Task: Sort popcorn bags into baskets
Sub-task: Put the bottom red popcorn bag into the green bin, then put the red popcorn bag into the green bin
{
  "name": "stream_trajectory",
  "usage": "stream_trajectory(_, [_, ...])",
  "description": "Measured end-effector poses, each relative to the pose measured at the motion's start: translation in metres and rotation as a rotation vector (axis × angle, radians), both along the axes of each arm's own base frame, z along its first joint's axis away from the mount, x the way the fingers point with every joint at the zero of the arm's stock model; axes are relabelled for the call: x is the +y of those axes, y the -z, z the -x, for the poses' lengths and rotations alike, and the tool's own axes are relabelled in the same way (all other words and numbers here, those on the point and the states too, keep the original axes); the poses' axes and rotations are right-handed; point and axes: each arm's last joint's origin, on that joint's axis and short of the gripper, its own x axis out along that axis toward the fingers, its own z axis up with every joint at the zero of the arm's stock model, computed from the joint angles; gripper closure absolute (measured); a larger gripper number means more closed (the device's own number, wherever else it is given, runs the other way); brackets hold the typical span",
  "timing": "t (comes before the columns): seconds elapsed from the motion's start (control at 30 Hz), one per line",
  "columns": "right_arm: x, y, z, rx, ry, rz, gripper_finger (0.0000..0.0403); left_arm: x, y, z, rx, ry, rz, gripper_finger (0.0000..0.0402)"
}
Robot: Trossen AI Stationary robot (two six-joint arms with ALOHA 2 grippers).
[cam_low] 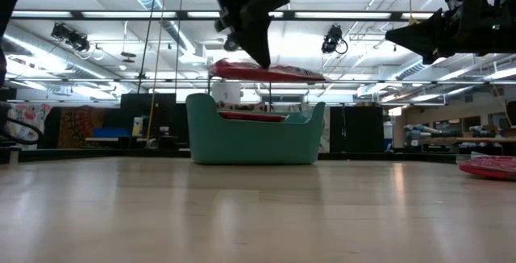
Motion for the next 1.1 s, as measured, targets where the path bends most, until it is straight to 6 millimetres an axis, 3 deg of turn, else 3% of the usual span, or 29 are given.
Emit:
stream_trajectory(0.27, [0.000, 0.000, 0.000, 0.001, 0.000, 0.000, 0.0383, 0.087, -0.002, 0.005, 0.096, -0.007, 0.060, 0.0401])
stream_trajectory(0.6, [0.000, 0.000, 0.000, 0.001, 0.000, 0.000, 0.0383, 0.168, -0.002, 0.025, 0.117, -0.001, 0.132, 0.0394])
stream_trajectory(0.77, [0.000, 0.000, 0.000, 0.001, 0.000, 0.000, 0.0383, 0.182, 0.000, 0.031, 0.110, -0.023, 0.151, 0.0381])
stream_trajectory(1.1, [0.000, 0.000, 0.000, 0.001, 0.000, 0.000, 0.0383, 0.170, -0.001, 0.026, 0.116, -0.052, 0.089, 0.0306])
